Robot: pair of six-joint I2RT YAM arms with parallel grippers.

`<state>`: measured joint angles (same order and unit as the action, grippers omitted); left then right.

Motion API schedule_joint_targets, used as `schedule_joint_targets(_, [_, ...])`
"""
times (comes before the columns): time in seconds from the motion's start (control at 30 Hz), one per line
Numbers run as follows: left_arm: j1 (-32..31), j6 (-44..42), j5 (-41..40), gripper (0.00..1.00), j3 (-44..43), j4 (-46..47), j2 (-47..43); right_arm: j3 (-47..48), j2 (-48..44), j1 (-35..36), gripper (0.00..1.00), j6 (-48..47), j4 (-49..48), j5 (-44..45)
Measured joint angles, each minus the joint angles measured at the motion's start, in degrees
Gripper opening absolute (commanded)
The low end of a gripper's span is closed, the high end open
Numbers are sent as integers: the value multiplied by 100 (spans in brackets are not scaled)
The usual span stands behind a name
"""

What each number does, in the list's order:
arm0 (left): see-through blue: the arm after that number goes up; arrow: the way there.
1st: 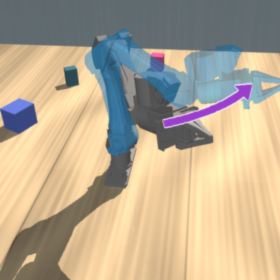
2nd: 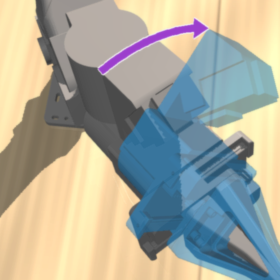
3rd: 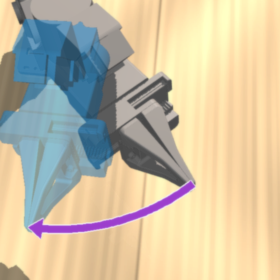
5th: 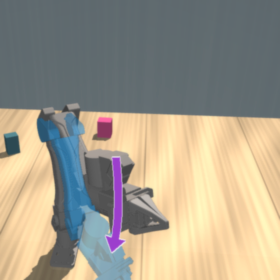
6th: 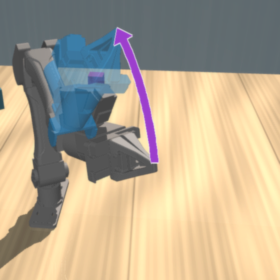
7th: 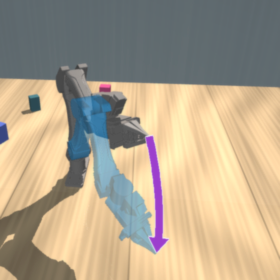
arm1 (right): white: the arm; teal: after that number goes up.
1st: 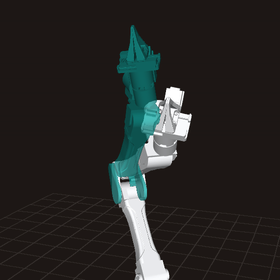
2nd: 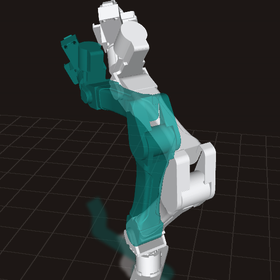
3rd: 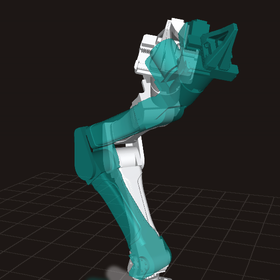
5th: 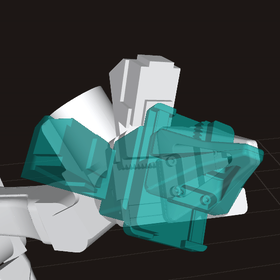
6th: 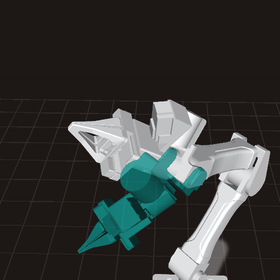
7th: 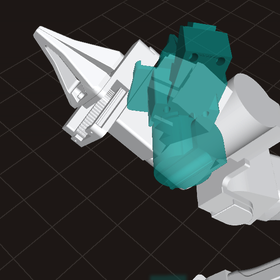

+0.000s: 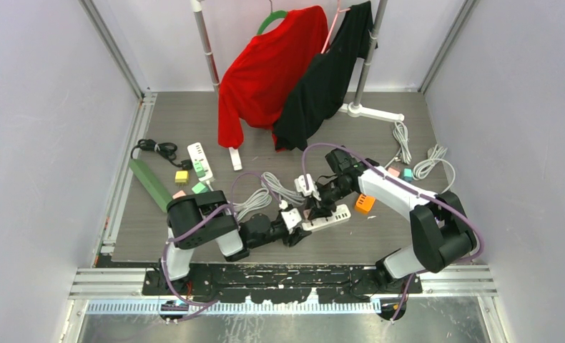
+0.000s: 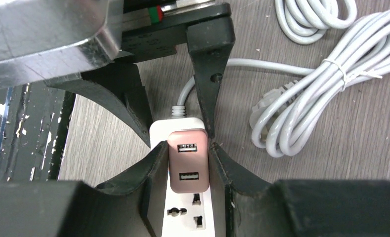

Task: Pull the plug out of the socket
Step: Remove the plug from the socket.

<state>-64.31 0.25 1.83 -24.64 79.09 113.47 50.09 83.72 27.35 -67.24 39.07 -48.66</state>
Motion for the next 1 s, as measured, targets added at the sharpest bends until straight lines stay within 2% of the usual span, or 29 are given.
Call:
schedule_joint_targets(0.13, [52,2,42,0,4,42,28,2,-13,-164,1,-76,72,11])
schedule_joint_targets(0.4, [98,7,192,0,26,125,31,0,-24,-227,1,-957,404,-234])
schedule_joint_targets(0.57, [118,83,234,0,87,157,35,4,-42,70,1,-656,212,-57])
schedule_joint_targets(0.8, [138,101,258,0,94,219,68,7,-44,-39,1,-22,20,26])
schedule_joint_targets(1.0, [179,109,315,0,70,334,68,20,-44,-417,1,-350,291,-304])
